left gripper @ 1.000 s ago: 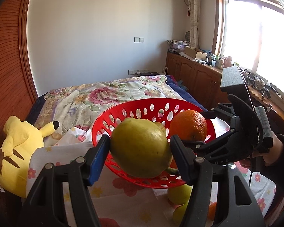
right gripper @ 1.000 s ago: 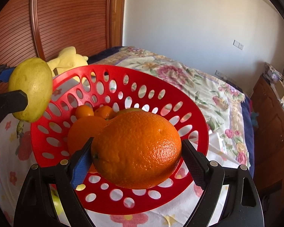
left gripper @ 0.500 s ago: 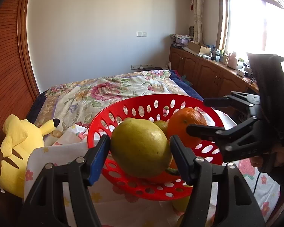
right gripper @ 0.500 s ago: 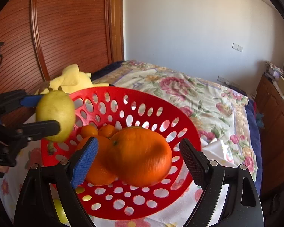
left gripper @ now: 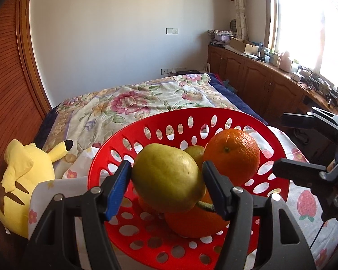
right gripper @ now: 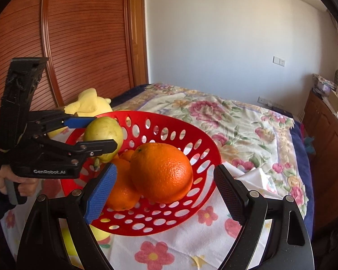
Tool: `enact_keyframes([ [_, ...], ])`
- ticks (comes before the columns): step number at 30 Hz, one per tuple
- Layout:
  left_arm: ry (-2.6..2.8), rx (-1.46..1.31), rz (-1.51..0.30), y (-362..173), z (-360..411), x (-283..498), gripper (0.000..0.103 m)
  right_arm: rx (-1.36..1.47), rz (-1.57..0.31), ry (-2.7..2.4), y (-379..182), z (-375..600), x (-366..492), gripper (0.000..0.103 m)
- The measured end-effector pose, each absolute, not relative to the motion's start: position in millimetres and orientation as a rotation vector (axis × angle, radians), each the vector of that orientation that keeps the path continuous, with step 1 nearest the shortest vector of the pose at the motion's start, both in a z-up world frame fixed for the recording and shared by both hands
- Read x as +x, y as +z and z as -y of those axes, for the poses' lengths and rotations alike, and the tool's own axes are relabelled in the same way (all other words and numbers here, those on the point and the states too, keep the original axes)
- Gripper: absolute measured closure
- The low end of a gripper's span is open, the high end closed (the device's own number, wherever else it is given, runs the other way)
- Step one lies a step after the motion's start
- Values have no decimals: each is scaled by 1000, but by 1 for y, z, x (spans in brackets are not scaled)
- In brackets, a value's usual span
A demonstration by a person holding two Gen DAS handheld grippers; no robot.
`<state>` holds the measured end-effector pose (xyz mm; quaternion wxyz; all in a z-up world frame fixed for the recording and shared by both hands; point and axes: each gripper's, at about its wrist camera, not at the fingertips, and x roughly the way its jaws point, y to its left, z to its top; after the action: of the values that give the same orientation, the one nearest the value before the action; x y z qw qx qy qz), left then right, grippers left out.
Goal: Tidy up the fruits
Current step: 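Open the right tool over the basket dropping the orange while the left tool releases the lemon, then withdraw both tools from the basket back toward the loose fruit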
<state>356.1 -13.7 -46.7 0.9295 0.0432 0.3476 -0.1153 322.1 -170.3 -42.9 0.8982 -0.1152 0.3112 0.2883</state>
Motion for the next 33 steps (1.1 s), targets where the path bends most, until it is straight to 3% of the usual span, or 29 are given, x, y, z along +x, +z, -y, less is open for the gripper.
enact_keyframes([
  [6, -235, 90, -733, -48, 17, 371, 39, -231, -640, 589, -44, 176, 319, 13],
  [9, -214, 115, -734, -46, 21, 381, 47, -228, -646, 588, -46, 177, 318, 13],
  [19, -215, 90, -713, -39, 12, 366, 46, -213, -651, 563, -46, 187, 306, 13],
  [29, -276, 60, -637, -15, 7, 303, 45, -179, -644, 521, -34, 194, 265, 13],
  [33, -281, 63, -611, -13, 6, 272, 39, -159, -647, 500, -35, 200, 242, 13],
])
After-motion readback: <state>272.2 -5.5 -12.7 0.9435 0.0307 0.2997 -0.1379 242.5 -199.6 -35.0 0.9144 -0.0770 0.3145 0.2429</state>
